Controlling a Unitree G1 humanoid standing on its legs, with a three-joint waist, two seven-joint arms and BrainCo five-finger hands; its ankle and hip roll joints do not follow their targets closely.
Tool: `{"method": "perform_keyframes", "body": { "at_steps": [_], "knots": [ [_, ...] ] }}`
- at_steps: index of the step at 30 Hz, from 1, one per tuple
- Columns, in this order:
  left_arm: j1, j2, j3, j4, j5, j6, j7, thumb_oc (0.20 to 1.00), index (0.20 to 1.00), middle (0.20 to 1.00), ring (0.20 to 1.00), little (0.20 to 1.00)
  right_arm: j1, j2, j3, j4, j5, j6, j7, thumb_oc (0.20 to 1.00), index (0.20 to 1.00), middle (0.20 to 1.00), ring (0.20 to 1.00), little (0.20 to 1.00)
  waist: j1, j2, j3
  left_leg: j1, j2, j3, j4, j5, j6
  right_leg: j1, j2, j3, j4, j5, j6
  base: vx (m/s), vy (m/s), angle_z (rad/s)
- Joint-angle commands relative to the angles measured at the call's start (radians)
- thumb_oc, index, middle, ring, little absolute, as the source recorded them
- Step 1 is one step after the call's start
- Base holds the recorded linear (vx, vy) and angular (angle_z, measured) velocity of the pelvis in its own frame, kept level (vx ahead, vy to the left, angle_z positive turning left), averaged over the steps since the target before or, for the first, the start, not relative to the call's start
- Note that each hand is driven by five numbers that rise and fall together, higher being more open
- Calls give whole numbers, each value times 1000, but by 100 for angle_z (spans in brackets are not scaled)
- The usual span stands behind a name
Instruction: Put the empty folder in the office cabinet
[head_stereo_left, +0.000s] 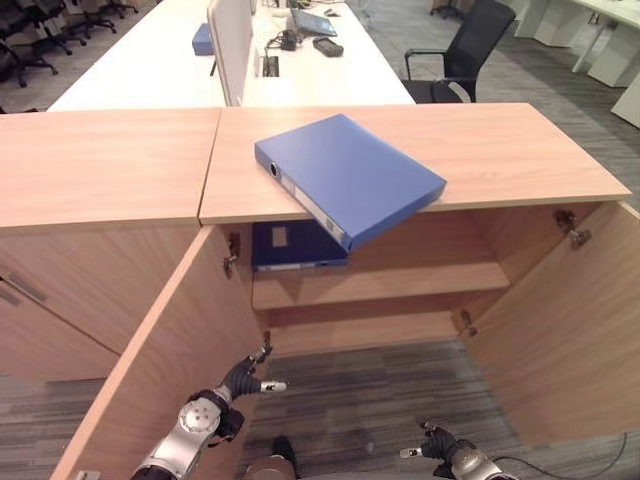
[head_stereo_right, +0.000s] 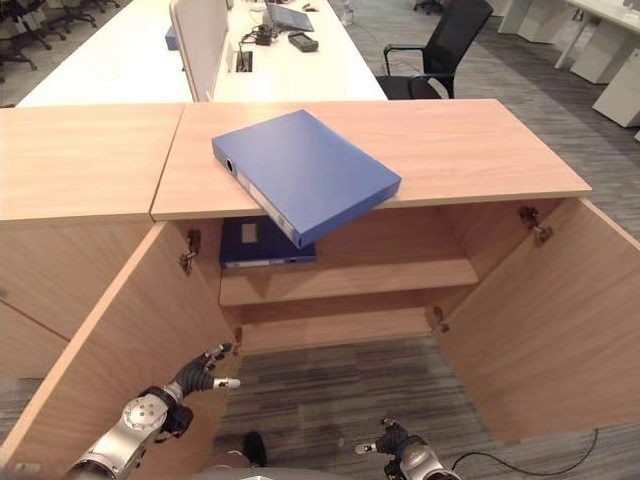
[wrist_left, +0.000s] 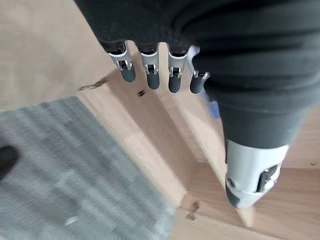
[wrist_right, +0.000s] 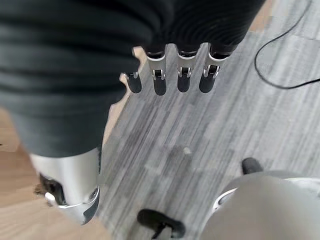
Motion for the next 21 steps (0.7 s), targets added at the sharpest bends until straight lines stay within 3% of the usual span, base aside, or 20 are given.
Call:
{"method": "perform_keyframes", "body": {
  "at_steps": [1,2,5,6,7,14,18,21],
  "knots": [
    [35,7,-37,-95,34,-26,-24,1000,1000,1000,1000,1000,-21,-20,-24,-2,-12,-6,14,1000,1000,1000,1000,1000,7,9,-1,-17,-38,-65,23,-69,-14,-82,-100,66,195,94,89,160,398,23],
    [32,19,-41,-101,50,-19,-28,1000,1000,1000,1000,1000,-15,-15,-28,-9,1,-6,15,1000,1000,1000,1000,1000,-10,10,10,31,-74,-70,5,-96,12,-114,-149,97,298,158,104,112,315,36],
    [38,16,-38,-106,57,-20,-26,1000,1000,1000,1000,1000,-7,-9,-29,-15,9,-6,17,1000,1000,1000,1000,1000,-17,5,21,65,-98,-65,-11,-116,27,-163,-198,105,345,162,109,45,176,25],
    [37,14,-40,-110,56,-22,-24,1000,1000,1000,1000,1000,-7,-9,-27,-17,10,-6,18,1000,1000,1000,1000,1000,-19,2,24,69,-102,-68,-25,-116,28,-177,-194,94,319,154,104,-2,-10,6],
    [26,8,-44,-103,54,-24,-5,1000,1000,1000,1000,1000,-16,-14,-24,-31,10,-9,19,1000,1000,1000,1000,1000,-22,4,41,59,-102,-93,-43,-93,22,-197,-135,52,241,127,97,-13,-59,-8],
    [25,3,-49,-104,47,-28,2,1000,1000,1000,1000,1000,-12,-15,-41,-13,28,-6,5,1000,1000,1000,1000,1000,-30,15,34,32,-82,-144,-10,-94,-6,-183,-61,9,142,95,95,48,-135,28],
    [33,22,-32,-124,28,-27,3,1000,1000,1000,1000,1000,-14,-14,-28,-2,23,-8,3,1000,1000,1000,1000,1000,-3,2,6,-26,-41,-140,19,-80,-40,-124,22,-34,23,43,76,60,-230,18],
    [42,33,-18,-144,24,-32,12,1000,1000,1000,1000,1000,-21,-10,-18,-4,25,-10,0,1000,1000,1000,1000,1000,15,-1,-4,-36,-6,-124,33,-77,-61,-113,54,-40,-14,25,61,96,-243,-15]
  ]
}}
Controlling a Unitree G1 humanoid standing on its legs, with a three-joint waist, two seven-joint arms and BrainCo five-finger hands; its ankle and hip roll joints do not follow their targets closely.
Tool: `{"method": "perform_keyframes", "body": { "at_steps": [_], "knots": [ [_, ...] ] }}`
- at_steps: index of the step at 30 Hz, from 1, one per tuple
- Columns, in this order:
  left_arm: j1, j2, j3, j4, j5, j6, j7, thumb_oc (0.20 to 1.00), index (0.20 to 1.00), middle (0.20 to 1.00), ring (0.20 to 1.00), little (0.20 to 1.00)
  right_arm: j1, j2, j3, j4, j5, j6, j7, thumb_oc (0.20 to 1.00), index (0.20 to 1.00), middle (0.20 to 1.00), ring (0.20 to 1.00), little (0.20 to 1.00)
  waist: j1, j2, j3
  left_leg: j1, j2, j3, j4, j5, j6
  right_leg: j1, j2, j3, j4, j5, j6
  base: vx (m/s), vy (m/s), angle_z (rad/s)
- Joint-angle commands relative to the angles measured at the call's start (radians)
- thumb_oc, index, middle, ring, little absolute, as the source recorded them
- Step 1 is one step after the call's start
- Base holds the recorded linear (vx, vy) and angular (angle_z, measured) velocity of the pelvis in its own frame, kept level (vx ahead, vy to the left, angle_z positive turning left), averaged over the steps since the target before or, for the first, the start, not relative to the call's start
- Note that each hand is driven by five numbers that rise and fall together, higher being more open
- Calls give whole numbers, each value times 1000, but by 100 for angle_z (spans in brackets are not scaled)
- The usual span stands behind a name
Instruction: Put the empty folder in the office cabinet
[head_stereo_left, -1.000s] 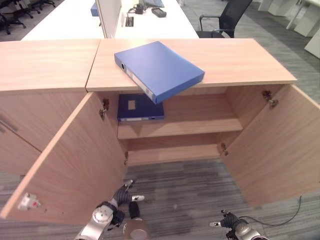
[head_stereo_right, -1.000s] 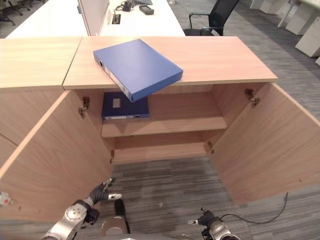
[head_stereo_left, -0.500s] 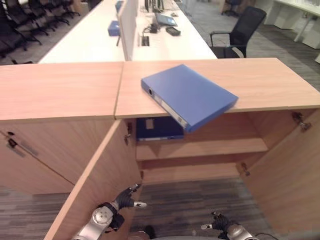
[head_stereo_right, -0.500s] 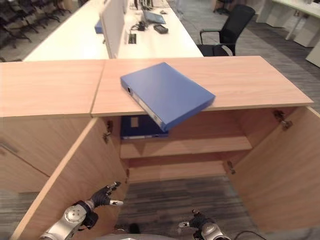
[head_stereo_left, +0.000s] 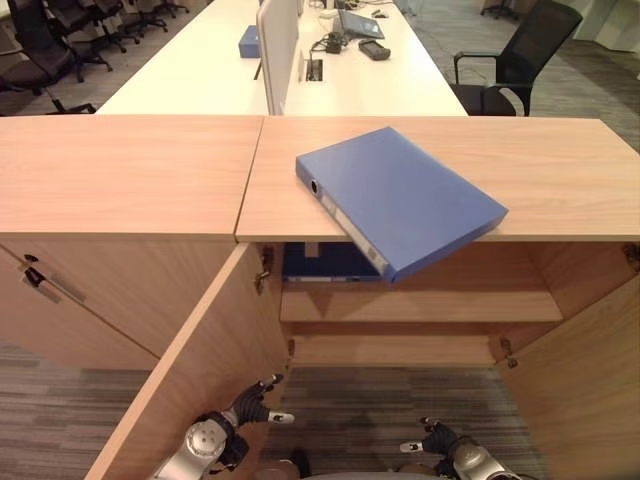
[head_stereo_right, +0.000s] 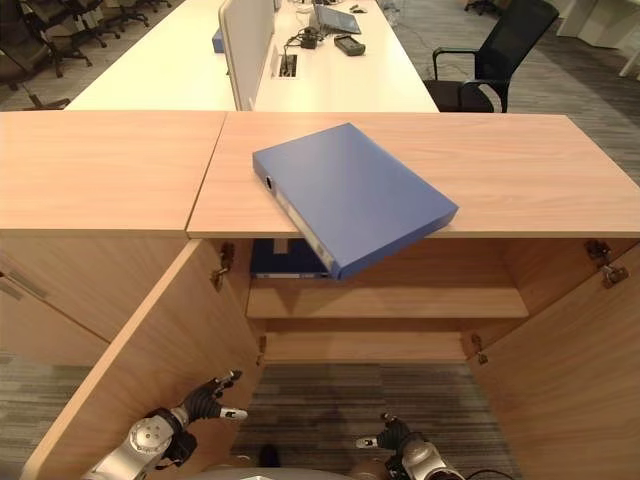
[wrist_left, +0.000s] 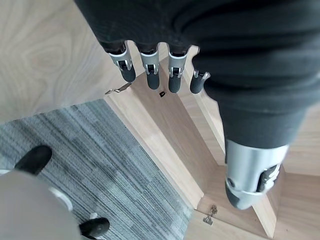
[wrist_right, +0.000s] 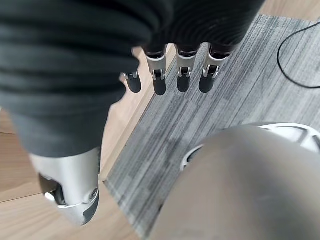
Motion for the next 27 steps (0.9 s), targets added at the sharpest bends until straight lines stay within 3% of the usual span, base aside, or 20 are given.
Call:
{"method": "perform_keyframes", "body": {
  "at_steps": [1,6,10,13,15,17,19,20,22,23,24,26,27],
  "knots": [
    [-28,28,34,-99,-1,-50,17,1000,1000,1000,1000,1000,-37,0,21,29,22,-12,-17,1000,1000,1000,1000,1000,17,-37,-26,-86,-11,3,-4,10,-31,92,-9,-9,-21,27,67,142,-354,-20],
    [-29,38,57,-134,-37,-51,39,1000,1000,1000,1000,1000,-48,-2,38,27,24,-17,-18,1000,1000,1000,1000,1000,25,-45,-9,-110,71,16,80,-1,-63,101,42,-9,-38,-3,29,79,-268,-9],
    [-35,44,69,-171,-87,-47,47,1000,1000,1000,1000,1000,-66,-21,45,27,27,-19,-22,1000,1000,1000,1000,1000,34,-47,13,-194,156,65,296,-49,-71,117,68,-27,-45,-46,-17,3,-225,-7],
    [-17,37,79,-196,-116,-50,48,1000,1000,1000,1000,1000,-60,-40,33,36,31,-15,-27,1000,1000,1000,1000,1000,36,-23,8,-242,173,121,403,-85,-66,140,79,-36,-59,-63,-33,12,-82,6],
    [-5,34,95,-202,-107,-57,54,1000,1000,1000,1000,1000,-57,-51,29,38,27,-18,-29,1000,1000,1000,1000,1000,37,-5,2,-261,149,142,380,-66,-72,148,85,-34,-76,-63,-30,-6,93,10],
    [5,47,119,-243,-70,-65,61,1000,1000,1000,1000,1000,-53,-66,21,54,9,-21,-27,1000,1000,1000,1000,1000,50,25,-1,-243,65,84,291,-52,-58,135,82,-29,-47,-57,-23,-4,176,-15],
    [11,50,124,-253,-59,-63,54,1000,1000,1000,1000,1000,-47,-67,13,69,1,-22,-26,1000,1000,1000,1000,1000,48,31,-2,-229,30,62,251,-48,-46,134,61,-35,-9,-55,-10,29,141,-33],
    [18,53,126,-273,-55,-62,46,1000,1000,1000,1000,1000,-41,-65,3,79,-1,-19,-24,1000,1000,1000,1000,1000,43,39,-5,-201,7,56,218,-57,-26,129,33,-41,48,-46,4,62,237,-27],
    [31,54,128,-291,-59,-60,36,1000,1000,1000,1000,1000,-38,-61,-15,83,-3,-16,-19,1000,1000,1000,1000,1000,24,46,-3,-143,-48,36,163,-79,19,89,-61,-29,184,25,60,53,229,10],
    [28,57,121,-286,-50,-57,27,1000,1000,1000,1000,1000,-34,-55,-21,83,5,-14,-14,1000,1000,1000,1000,1000,13,49,1,-123,-58,29,149,-88,32,70,-97,-17,238,66,73,8,135,17],
    [27,57,120,-285,-50,-57,27,1000,1000,1000,1000,1000,-34,-55,-22,83,6,-14,-14,1000,1000,1000,1000,1000,13,46,2,-119,-65,30,144,-88,37,67,-107,-12,249,66,79,-25,94,15],
    [21,48,109,-264,-37,-57,28,1000,1000,1000,1000,1000,-24,-46,-42,77,31,-8,-6,1000,1000,1000,1000,1000,-6,45,-1,-85,-86,16,97,-96,53,26,-191,-19,259,133,105,-24,19,17],
    [18,46,107,-258,-38,-58,31,1000,1000,1000,1000,1000,-24,-46,-45,72,34,-9,-4,1000,1000,1000,1000,1000,-13,39,-3,-86,-95,0,88,-89,51,23,-182,-4,222,136,107,-7,-84,27]
  ]
}}
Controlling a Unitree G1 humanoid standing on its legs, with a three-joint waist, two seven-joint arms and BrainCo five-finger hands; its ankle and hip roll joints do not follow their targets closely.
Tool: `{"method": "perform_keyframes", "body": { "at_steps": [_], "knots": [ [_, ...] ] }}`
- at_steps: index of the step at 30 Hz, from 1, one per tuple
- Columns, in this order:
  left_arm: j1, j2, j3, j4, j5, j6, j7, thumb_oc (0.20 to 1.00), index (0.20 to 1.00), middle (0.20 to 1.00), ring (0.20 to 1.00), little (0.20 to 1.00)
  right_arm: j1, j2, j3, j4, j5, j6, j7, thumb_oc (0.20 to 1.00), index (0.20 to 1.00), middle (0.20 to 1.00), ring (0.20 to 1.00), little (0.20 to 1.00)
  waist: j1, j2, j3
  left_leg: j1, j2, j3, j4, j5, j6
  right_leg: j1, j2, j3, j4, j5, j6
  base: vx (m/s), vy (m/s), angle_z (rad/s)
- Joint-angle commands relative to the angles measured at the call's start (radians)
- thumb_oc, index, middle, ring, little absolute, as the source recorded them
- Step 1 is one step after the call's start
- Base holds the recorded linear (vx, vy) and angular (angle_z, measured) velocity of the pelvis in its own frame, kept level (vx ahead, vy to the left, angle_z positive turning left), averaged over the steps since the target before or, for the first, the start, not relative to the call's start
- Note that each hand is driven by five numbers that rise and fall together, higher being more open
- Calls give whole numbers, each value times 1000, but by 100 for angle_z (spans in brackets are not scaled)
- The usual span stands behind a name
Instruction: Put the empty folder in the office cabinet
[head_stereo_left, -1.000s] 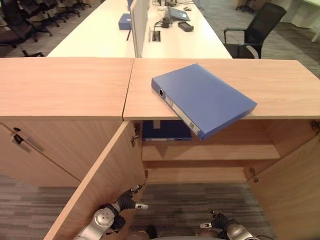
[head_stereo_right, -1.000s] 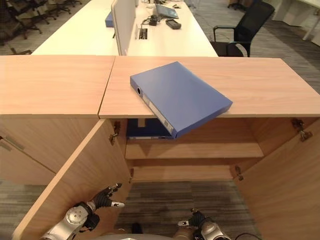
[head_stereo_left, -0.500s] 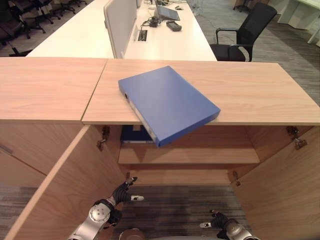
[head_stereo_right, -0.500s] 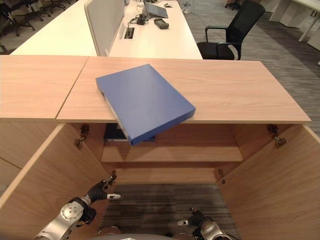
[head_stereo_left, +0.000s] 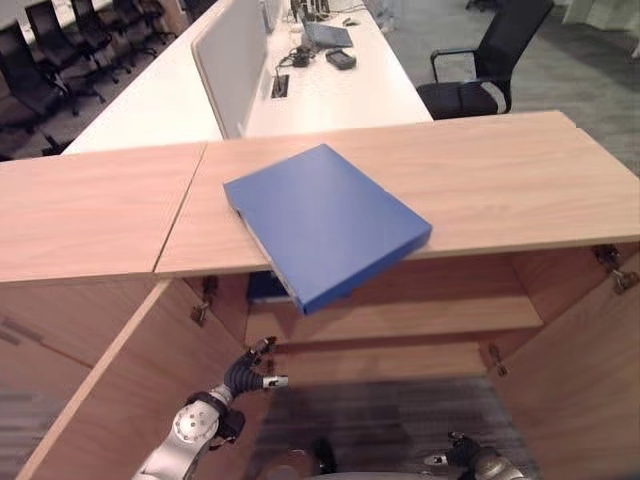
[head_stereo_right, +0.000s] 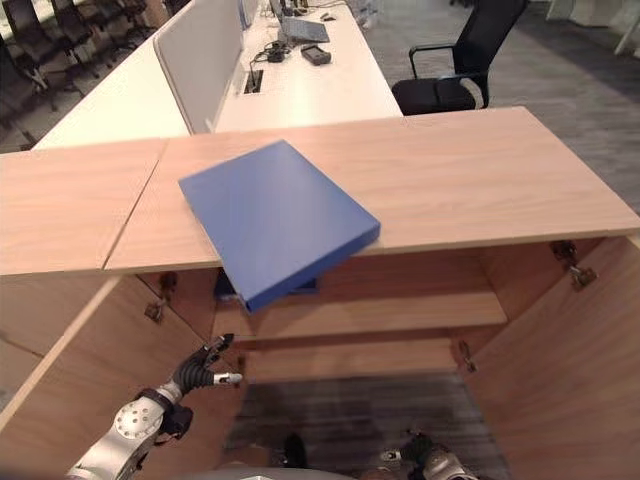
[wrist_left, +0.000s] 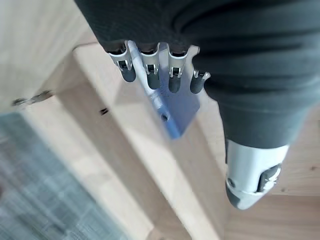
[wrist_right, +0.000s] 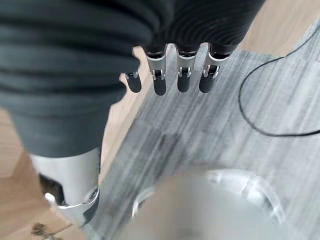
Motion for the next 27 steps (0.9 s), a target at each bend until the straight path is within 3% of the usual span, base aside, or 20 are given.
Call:
{"method": "perform_keyframes", "body": {
  "at_steps": [1,3,5,6,14,15,16,18,23,27],
  "knots": [
    [3,38,7,-67,33,-36,1,1000,1000,1000,1000,1000,-20,11,-27,0,34,-7,10,1000,1000,1000,1000,1000,-9,-19,-10,-20,5,-68,19,-33,-40,75,-10,45,-267,327,101,4,-142,26],
    [3,37,5,-57,32,-37,0,1000,1000,1000,1000,1000,-26,11,-17,0,34,-8,11,1000,1000,1000,1000,1000,-3,-30,-18,-41,23,-77,30,-22,-58,97,43,58,-379,287,88,28,-215,31],
    [9,39,7,-60,29,-33,-7,1000,1000,1000,1000,1000,-32,16,-10,3,33,-6,5,1000,1000,1000,1000,1000,15,-37,-29,-53,46,-68,38,-13,-77,118,81,31,-437,257,77,82,-270,10],
    [13,40,11,-60,20,-30,-6,1000,1000,1000,1000,1000,-39,22,3,3,28,-7,0,1000,1000,1000,1000,1000,28,-47,-36,-71,74,-68,57,-8,-95,127,122,21,-480,248,66,74,-243,-10],
    [22,30,45,-43,-4,-18,15,1000,1000,1000,1000,1000,-59,21,18,-14,47,-10,-13,1000,1000,1000,1000,1000,46,-71,-28,-125,163,-62,154,-8,-143,150,211,22,-557,211,15,29,-197,-13],
    [4,28,43,-43,-8,-13,23,1000,1000,1000,1000,1000,-66,11,9,-14,60,-10,-30,1000,1000,1000,1000,1000,43,-80,-4,-201,232,-2,254,16,-164,159,235,14,-585,199,-13,-103,-205,2],
    [1,26,41,-44,-8,-11,23,1000,1000,1000,1000,1000,-66,8,8,-11,62,-10,-32,1000,1000,1000,1000,1000,40,-78,-3,-208,248,26,255,25,-165,163,246,11,-594,195,-20,-94,-212,47],
    [18,21,52,-50,10,-4,12,1000,1000,1000,1000,1000,-66,-4,4,-2,57,-8,-35,1000,1000,1000,1000,1000,39,-51,-22,-181,257,49,196,40,-162,181,282,9,-625,193,-32,33,-28,53],
    [24,58,51,-107,57,-15,-8,1000,1000,1000,1000,1000,-69,-10,9,5,49,-12,-37,1000,1000,1000,1000,1000,35,-43,-36,-167,270,70,154,80,-177,182,300,14,-642,193,-37,21,3,3],
    [74,165,83,-261,82,-36,-59,1000,1000,1000,1000,1000,-85,-25,25,5,24,-19,-23,1000,1000,1000,1000,1000,40,-36,-27,-156,283,79,108,110,-189,163,314,29,-650,204,-38,3,-1,-4]
  ]
}}
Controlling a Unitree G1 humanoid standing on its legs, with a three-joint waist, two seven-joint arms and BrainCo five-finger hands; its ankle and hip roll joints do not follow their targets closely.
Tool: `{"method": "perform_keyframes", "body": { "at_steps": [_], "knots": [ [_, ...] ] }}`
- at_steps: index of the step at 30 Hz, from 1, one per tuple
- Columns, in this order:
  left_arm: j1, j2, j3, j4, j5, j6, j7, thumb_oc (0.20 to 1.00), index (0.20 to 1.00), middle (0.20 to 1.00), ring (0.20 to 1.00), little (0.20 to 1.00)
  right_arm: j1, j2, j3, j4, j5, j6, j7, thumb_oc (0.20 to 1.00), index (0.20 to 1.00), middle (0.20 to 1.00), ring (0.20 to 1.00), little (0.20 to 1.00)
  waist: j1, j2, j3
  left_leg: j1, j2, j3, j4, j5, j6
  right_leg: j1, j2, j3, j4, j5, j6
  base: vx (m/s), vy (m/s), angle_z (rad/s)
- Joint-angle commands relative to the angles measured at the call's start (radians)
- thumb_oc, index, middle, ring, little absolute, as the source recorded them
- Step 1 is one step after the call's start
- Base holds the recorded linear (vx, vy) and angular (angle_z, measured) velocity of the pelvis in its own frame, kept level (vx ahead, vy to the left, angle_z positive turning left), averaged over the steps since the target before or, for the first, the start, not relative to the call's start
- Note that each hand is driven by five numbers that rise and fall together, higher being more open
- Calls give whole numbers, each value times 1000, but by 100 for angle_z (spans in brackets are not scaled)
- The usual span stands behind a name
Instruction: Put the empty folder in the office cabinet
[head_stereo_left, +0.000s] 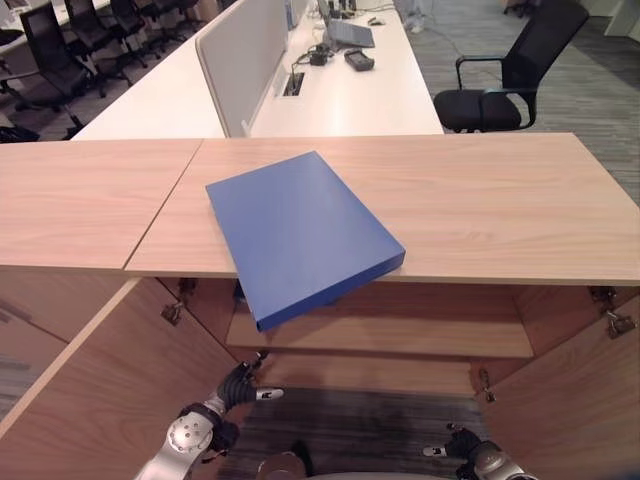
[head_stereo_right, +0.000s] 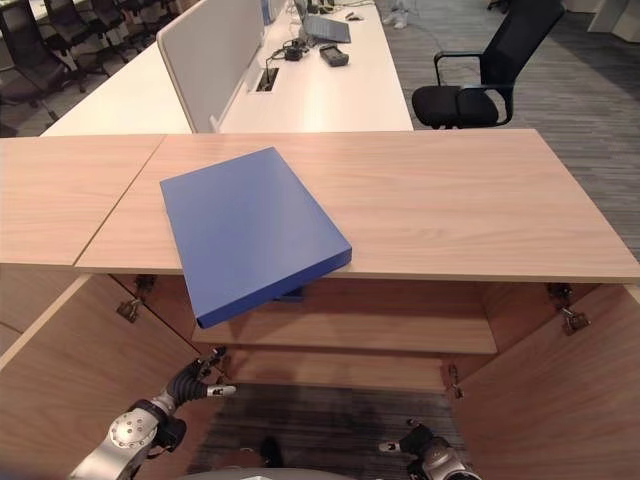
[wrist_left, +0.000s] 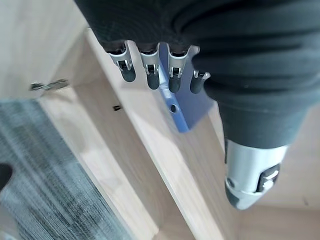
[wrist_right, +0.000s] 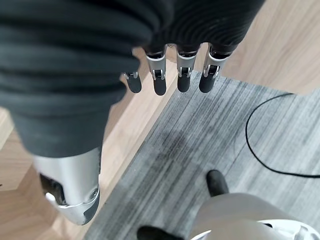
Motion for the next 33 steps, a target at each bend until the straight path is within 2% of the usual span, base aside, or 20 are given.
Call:
{"method": "perform_keyframes", "body": {
  "at_steps": [1,3,7,9,11,12,13,14,15,16,18,22,24,27,28,30,33],
  "knots": [
    [1,48,65,-99,31,-52,-29,1000,1000,1000,1000,1000,-63,-14,5,26,-14,-24,3,1000,1000,1000,1000,1000,7,-22,23,-52,88,13,46,53,-67,89,30,29,-186,134,28,0,0,0],
    [80,128,145,-188,12,-66,-45,1000,1000,1000,1000,1000,-75,-22,4,30,-17,-29,11,1000,1000,1000,1000,1000,19,-21,34,-57,101,10,25,72,-80,73,47,34,-192,139,25,-38,-58,-1],
    [205,211,256,-250,-81,-88,-73,1000,1000,1000,1000,1000,-87,-31,12,34,-11,-38,21,1000,1000,1000,1000,1000,42,-25,49,-69,119,-3,6,92,-95,53,70,40,-203,143,20,-49,-71,1],
    [339,239,359,-236,-180,-99,-73,1000,1000,1000,1000,1000,-97,-34,26,49,1,-48,28,1000,1000,1000,1000,1000,76,-24,59,-76,131,-18,-7,105,-104,44,94,51,-212,142,13,-49,-108,17],
    [348,239,367,-240,-182,-98,-74,1000,1000,1000,1000,1000,-99,-31,30,50,2,-49,28,1000,1000,1000,1000,1000,72,-27,58,-77,132,-18,-6,106,-105,43,95,51,-213,142,12,-17,-52,5],
    [392,216,419,-226,-203,-102,-51,1000,1000,1000,1000,1000,-98,-33,25,53,12,-51,25,1000,1000,1000,1000,1000,92,-25,62,-81,135,-27,-5,108,-106,46,102,49,-215,138,8,-13,-39,10],
    [398,216,424,-229,-204,-101,-52,1000,1000,1000,1000,1000,-98,-31,28,53,13,-52,25,1000,1000,1000,1000,1000,89,-26,61,-81,135,-27,-4,108,-106,46,103,49,-216,138,7,-19,-93,7],
    [438,162,506,-188,-223,-98,-13,1000,1000,1000,1000,1000,-90,-31,13,59,29,-53,21,1000,1000,1000,1000,1000,117,-27,63,-86,134,-44,-3,112,-107,50,112,45,-220,133,2,-7,-60,9],
    [445,160,514,-192,-223,-97,-14,1000,1000,1000,1000,1000,-92,-28,17,59,29,-53,20,1000,1000,1000,1000,1000,112,-29,63,-87,134,-45,-2,112,-108,50,113,44,-221,133,2,1,-106,4],
    [485,105,612,-176,-204,-103,22,1000,1000,1000,1000,1000,-82,-24,-15,59,44,-55,18,1000,1000,1000,1000,1000,139,-31,63,-91,131,-57,-3,115,-108,52,119,42,-224,128,-2,6,-80,24],
    [513,71,669,-164,-188,-101,26,1000,1000,1000,1000,1000,-80,-11,-26,62,50,-55,17,1000,1000,1000,1000,1000,150,-34,59,-98,131,-71,-3,119,-109,55,126,43,-229,124,-6,15,-85,33],
    [503,109,644,-165,-182,-98,-14,1000,1000,1000,1000,1000,-83,-17,-16,59,44,-51,25,1000,1000,1000,1000,1000,152,-31,57,-101,134,-78,-1,123,-113,55,134,49,-229,120,-10,11,-26,14],
    [485,183,585,-211,-195,-111,-57,1000,1000,1000,1000,1000,-92,-26,10,55,36,-49,36,1000,1000,1000,1000,1000,149,-19,54,-96,143,-77,1,124,-117,59,139,56,-230,119,-15,24,-11,5],
    [480,201,583,-292,-271,-154,-53,1000,1000,1000,1000,1000,-98,-34,30,57,30,-56,30,1000,1000,1000,1000,1000,157,-15,51,-94,143,-80,4,126,-119,65,142,59,-234,117,-17,13,-14,-6],
    [475,191,637,-381,-332,-206,-36,1000,1000,1000,1000,1000,-96,-30,37,52,36,-69,20,1000,1000,1000,1000,1000,166,-18,50,-90,141,-87,4,126,-121,72,145,59,-239,114,-20,25,-40,-14],
    [481,157,755,-445,-390,-255,-17,1000,1000,1000,1000,1000,-83,-21,31,44,38,-82,17,1000,1000,1000,1000,1000,178,-21,46,-89,143,-93,5,126,-124,79,150,59,-242,108,-24,22,-45,-6],
    [434,88,880,-442,-435,-272,16,1000,1000,1000,1000,1000,-58,12,28,59,24,-87,25,1000,1000,1000,1000,1000,190,-28,36,-84,152,-94,8,127,-131,91,158,60,-248,99,-34,22,-51,1]
  ]
}}
